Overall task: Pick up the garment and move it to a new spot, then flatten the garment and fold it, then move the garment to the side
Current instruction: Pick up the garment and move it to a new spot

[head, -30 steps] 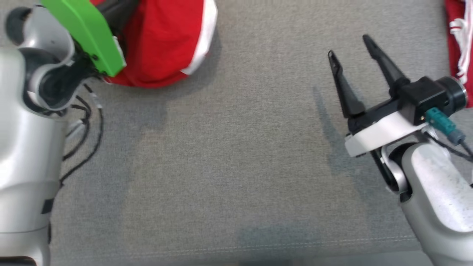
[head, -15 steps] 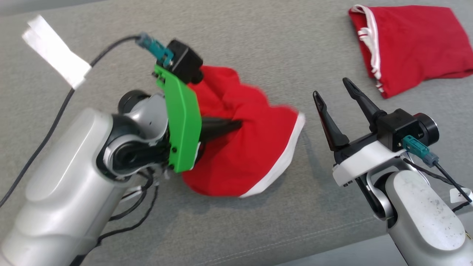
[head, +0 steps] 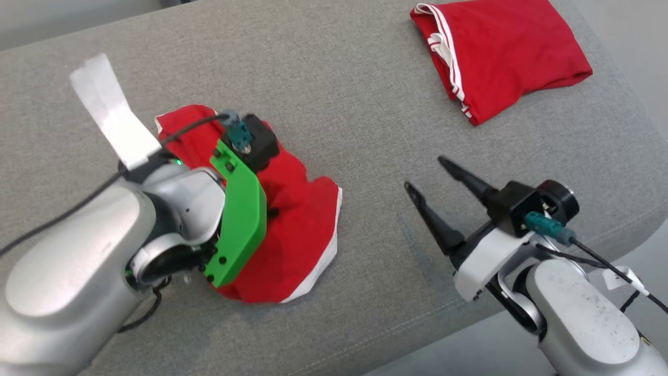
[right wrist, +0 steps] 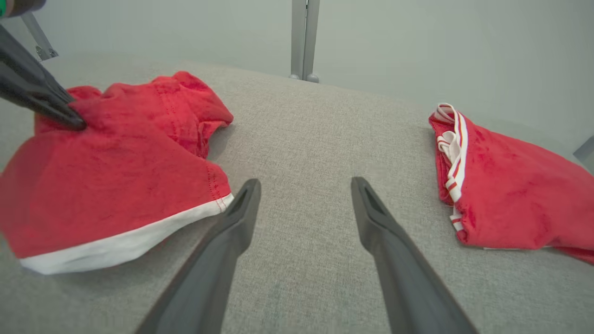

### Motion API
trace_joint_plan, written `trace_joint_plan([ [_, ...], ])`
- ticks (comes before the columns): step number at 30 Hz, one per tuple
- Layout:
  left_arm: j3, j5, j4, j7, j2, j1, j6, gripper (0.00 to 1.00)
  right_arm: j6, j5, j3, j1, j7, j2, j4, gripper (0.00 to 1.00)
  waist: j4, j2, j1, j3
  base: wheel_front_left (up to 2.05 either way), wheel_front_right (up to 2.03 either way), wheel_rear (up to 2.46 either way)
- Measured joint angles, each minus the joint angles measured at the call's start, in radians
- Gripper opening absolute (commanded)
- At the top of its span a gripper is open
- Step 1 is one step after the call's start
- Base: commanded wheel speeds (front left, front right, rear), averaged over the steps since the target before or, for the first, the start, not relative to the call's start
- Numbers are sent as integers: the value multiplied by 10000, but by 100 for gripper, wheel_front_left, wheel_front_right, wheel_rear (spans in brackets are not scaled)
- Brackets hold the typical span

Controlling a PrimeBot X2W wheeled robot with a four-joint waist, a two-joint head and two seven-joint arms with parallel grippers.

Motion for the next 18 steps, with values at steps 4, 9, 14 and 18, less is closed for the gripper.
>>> trace_joint_plan([
  [4,-270,-59,-33,-303,-23,189,0,100,245,-48,355,-19,347,-397,393,100,30,0,0,114,0,0,0],
  [9,-27,222,-48,-1078,-27,111,-2,100,420,-230,744,-400,652,-711,729,100,320,0,0,142,0,0,0],
  [14,430,748,-27,-2040,40,46,-2,100,495,-472,1342,-1106,1005,-1016,1085,100,866,0,0,126,0,0,0],
  [18,934,874,12,-2830,169,215,-2,100,499,-337,1749,-1299,1273,-1037,1396,100,1368,0,0,87,0,0,0],
])
